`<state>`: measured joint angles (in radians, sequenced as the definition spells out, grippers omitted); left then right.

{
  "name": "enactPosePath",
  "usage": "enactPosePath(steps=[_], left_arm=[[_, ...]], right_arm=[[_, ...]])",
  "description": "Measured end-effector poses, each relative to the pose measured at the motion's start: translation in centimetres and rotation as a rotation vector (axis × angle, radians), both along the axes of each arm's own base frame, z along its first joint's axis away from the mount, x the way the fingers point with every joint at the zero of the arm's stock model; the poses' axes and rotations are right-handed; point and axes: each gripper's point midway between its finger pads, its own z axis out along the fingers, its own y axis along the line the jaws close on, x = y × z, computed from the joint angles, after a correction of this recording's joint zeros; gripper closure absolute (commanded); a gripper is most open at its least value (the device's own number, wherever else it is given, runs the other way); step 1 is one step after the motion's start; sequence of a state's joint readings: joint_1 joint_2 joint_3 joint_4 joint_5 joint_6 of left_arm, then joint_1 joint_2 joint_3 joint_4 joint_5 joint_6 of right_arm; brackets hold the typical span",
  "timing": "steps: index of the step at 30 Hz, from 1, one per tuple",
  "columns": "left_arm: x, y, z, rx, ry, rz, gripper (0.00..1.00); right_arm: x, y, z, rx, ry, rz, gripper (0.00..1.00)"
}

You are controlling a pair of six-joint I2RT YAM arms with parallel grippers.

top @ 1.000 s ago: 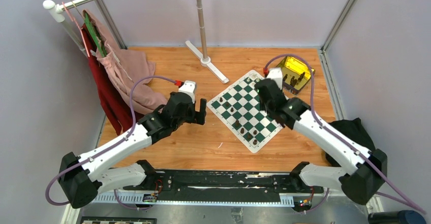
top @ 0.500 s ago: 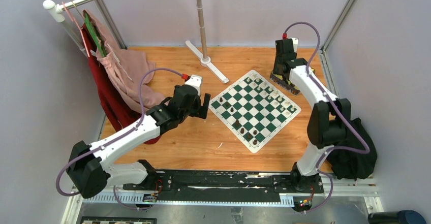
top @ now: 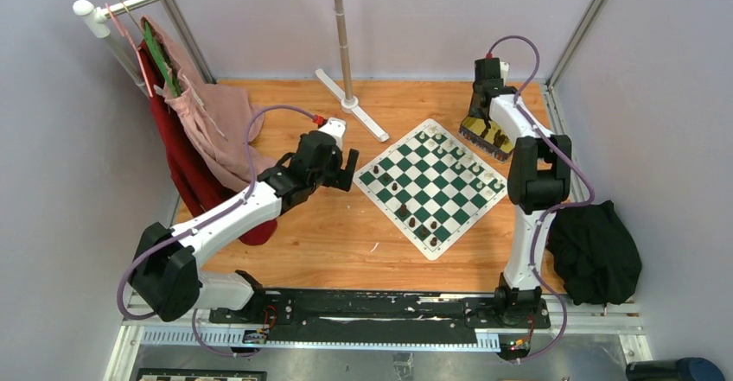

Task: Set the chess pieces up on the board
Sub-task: Pick up the chess piece from the storage box.

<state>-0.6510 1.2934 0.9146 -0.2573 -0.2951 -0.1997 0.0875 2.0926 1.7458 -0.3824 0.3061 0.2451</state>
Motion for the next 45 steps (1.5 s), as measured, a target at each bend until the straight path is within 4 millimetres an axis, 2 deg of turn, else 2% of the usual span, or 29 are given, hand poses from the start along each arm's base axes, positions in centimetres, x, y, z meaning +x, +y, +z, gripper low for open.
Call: enactPosePath(steps=[13, 26, 34, 45], left_arm=[[1.2, -0.9, 0.1, -0.011, -0.003, -0.014, 0.00], [1.3, -1.0, -0.6, -0.002, 0.012, -0.013, 0.00], [1.3, -1.0, -0.8, -0.001, 0.016, -0.012, 0.00], [1.3, -1.1, -1.5, -0.003, 0.036, -0.002, 0.00]], right_arm=[[0.5, -2.2, -1.8, 0.017, 0.031, -0.031, 0.58], [0.7, -2.2, -4.7, 0.039, 0.080, -0.024, 0.58], [0.7, -2.1, -5.4, 0.047, 0.094, -0.018, 0.59], [0.7, -2.2, -5.5, 0.052, 0.095, -0.017, 0.69]])
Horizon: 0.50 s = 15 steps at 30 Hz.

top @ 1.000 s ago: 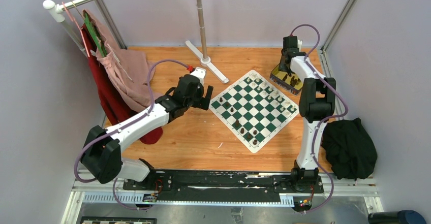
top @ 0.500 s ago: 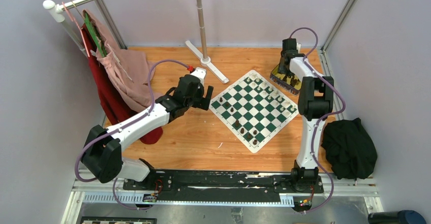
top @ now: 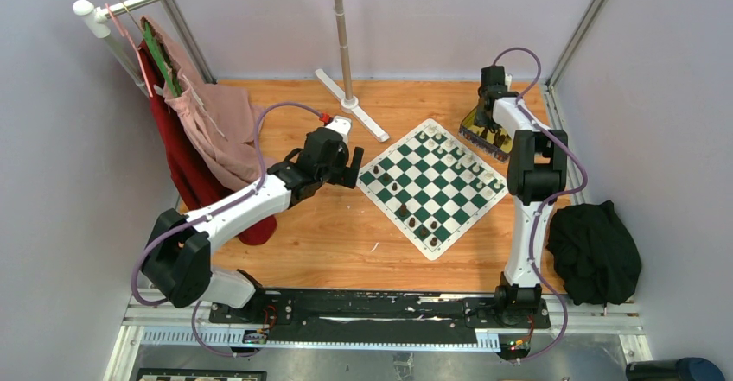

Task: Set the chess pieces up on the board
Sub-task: Pick up the chess piece from the storage box.

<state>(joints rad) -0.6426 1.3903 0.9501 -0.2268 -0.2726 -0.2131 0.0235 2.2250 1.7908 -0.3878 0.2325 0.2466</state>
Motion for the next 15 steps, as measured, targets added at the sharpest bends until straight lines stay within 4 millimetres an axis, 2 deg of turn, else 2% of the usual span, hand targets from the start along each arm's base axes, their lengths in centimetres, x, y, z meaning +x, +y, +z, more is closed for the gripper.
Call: enactPosePath(steps=[9, 15], left_arm=[[0.0, 0.0, -0.1, -0.007, 0.006, 0.007, 0.00], [0.1, -0.1, 0.2, -0.015, 0.004, 0.012, 0.00]], right_arm=[[0.0, -0.7, 0.0, 0.013, 0.000, -0.008, 0.91], [0.0, -1.6, 0.0, 0.021, -0.002, -0.025, 0.96]])
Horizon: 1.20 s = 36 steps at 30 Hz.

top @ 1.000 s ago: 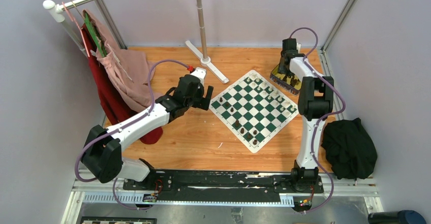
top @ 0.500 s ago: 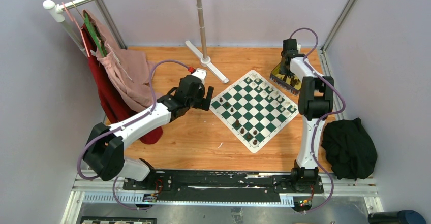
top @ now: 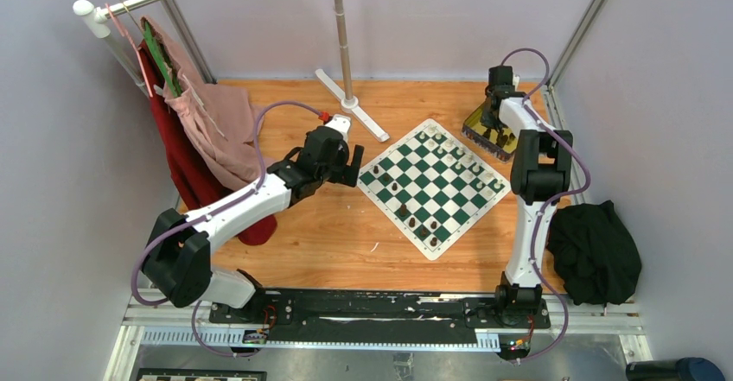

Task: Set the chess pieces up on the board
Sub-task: Pick up the chess piece from the storage box.

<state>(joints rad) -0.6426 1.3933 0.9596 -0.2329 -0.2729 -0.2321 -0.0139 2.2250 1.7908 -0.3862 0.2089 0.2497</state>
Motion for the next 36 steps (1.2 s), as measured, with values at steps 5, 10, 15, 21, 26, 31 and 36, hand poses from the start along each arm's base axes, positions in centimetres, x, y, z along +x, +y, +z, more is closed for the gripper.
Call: enactPosePath(steps=[5, 10, 15, 21, 26, 31, 36], left_arm=[[0.1, -0.1, 0.3, -0.007, -0.004, 0.003, 0.00], [0.0, 0.0, 0.5, -0.010, -0.005, 0.005, 0.00], [-0.1, 0.0, 1.1, -0.024, -0.015, 0.010, 0.00], [-0.2, 0.1, 1.7, -0.044, -0.028, 0.020, 0.00], [-0.6, 0.5, 1.7, -0.049, -0.029, 0.027, 0.00], [-1.1, 0.8, 1.7, -0.054, -0.028, 0.032, 0.00], [-1.5, 1.1, 1.6, -0.055, -0.020, 0.036, 0.00]], right_arm=[[0.0, 0.0, 0.0, 0.000, 0.000, 0.000, 0.98], [0.1, 0.1, 0.1, 0.002, -0.002, 0.002, 1.00], [0.1, 0.3, 0.1, 0.014, -0.004, 0.011, 1.00], [0.2, 0.5, 0.1, 0.023, -0.008, 0.018, 1.00], [0.3, 0.6, 0.2, 0.026, -0.010, 0.021, 1.00], [0.6, 0.7, 0.5, 0.032, -0.026, 0.026, 1.00], [0.9, 0.8, 1.1, 0.034, -0.046, 0.029, 1.00]])
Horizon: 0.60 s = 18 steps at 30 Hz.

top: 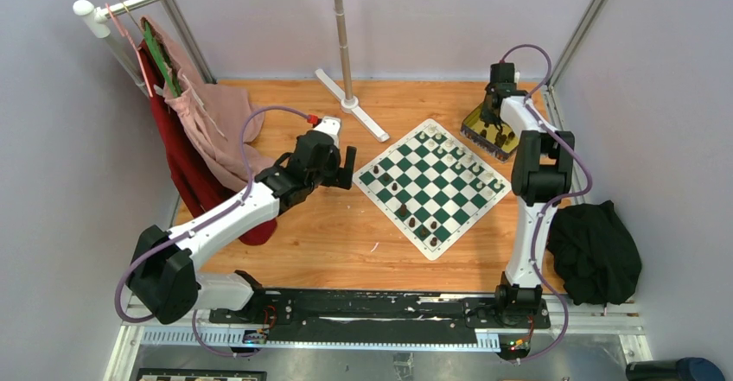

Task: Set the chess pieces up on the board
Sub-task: Pick up the chess piece from the storage box.

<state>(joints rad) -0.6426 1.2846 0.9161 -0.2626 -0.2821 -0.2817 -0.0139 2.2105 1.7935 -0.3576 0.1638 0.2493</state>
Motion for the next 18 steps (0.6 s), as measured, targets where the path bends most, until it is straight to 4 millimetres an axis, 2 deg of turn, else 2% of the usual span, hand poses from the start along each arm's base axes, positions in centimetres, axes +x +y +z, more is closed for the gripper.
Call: enactPosePath(steps=[11, 16, 18], left_arm=[[-0.4, 0.4, 0.1, -0.001, 0.001, 0.010, 0.00], [-0.6, 0.6, 0.3, -0.010, -0.003, 0.018, 0.00], [-0.8, 0.8, 0.4, -0.017, -0.005, 0.022, 0.00]], right_arm=[[0.6, 0.0, 2.3, -0.008, -0.055, 0.014, 1.00], [0.5, 0.7, 5.2, -0.032, -0.103, 0.043, 1.00], [0.1, 1.7, 6.8, -0.040, -0.127, 0.068, 1.00]])
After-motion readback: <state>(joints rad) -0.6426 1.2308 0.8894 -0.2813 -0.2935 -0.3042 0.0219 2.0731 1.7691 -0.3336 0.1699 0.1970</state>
